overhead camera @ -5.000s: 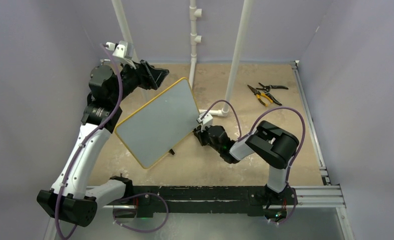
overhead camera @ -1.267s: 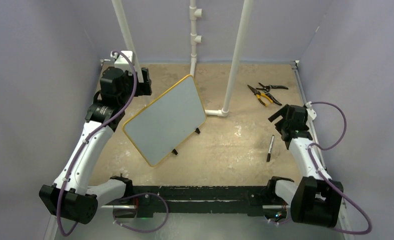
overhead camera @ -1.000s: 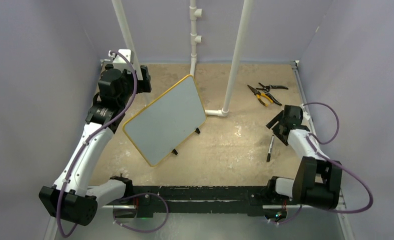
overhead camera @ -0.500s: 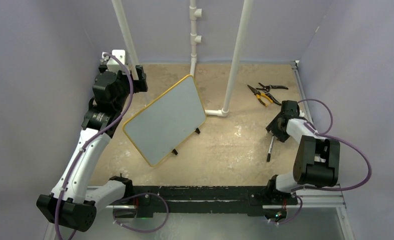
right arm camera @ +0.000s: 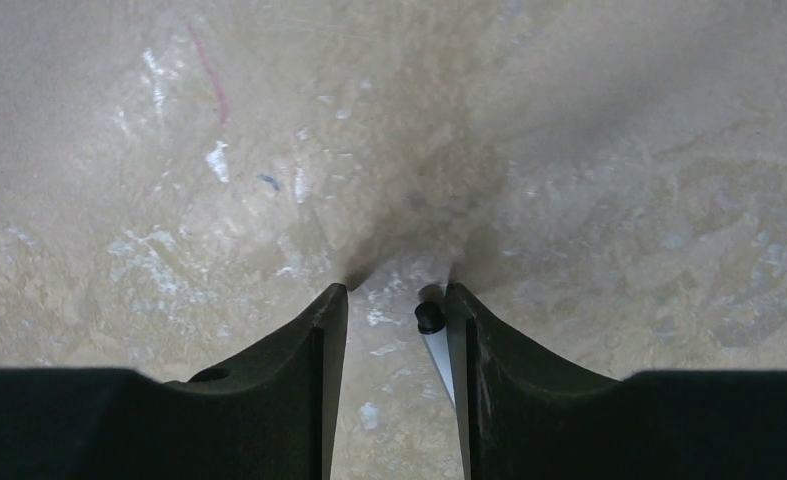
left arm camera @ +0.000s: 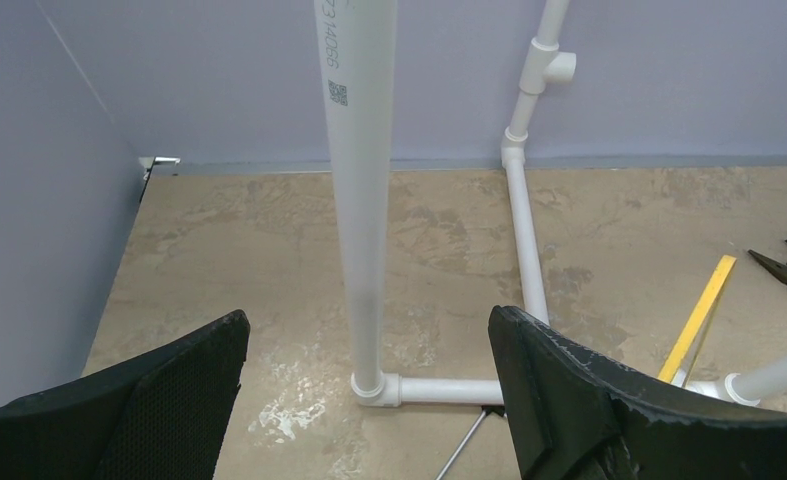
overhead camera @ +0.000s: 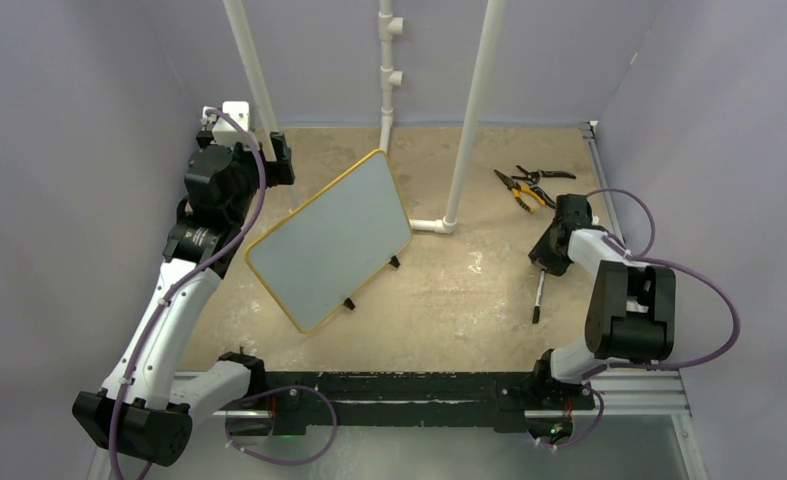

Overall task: Write a sentence on the whiteboard
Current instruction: Pick up the whiteboard marker at the center of the board.

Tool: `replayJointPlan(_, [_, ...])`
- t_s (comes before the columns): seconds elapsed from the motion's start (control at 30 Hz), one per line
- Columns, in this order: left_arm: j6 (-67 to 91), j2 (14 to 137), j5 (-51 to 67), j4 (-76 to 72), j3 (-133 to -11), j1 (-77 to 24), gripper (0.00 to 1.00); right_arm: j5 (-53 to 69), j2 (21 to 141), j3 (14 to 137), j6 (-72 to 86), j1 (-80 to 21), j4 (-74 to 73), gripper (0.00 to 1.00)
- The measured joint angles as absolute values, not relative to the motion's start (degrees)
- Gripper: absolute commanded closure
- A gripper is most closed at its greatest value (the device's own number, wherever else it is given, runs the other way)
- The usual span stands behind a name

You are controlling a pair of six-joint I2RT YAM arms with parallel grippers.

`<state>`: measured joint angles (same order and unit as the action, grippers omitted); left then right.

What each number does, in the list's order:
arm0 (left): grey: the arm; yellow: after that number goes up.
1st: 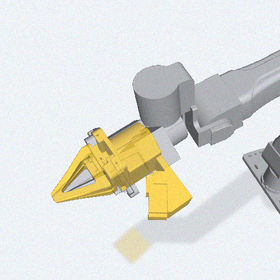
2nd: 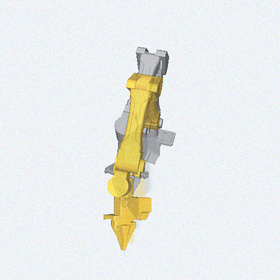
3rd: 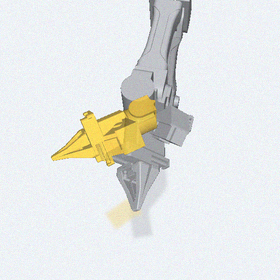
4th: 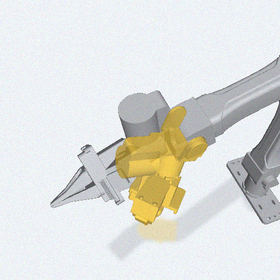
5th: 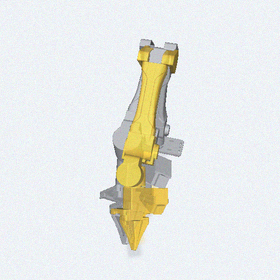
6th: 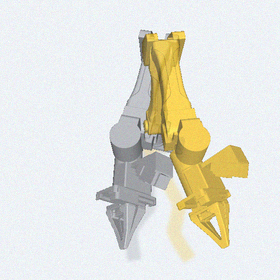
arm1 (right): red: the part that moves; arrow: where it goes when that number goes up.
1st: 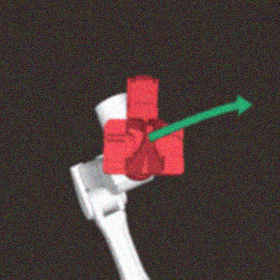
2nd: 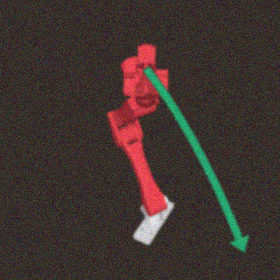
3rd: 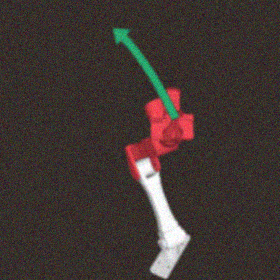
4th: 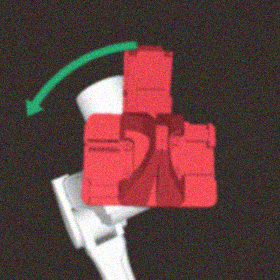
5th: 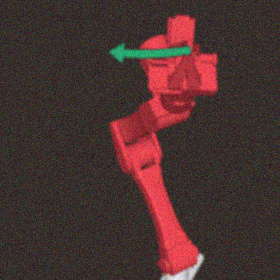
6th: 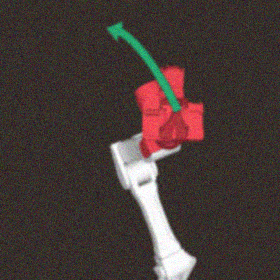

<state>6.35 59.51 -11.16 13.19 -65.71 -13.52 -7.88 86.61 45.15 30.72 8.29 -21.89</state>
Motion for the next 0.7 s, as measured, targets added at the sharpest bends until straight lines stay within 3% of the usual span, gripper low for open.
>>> replayJointPlan(0.7, [6.33, 58.35, -11.14, 12.88, -65.71, -13.52, 0.11, -9.65, 93.06, 52.40, 29.02, 1.98, -29.50, 0.60])
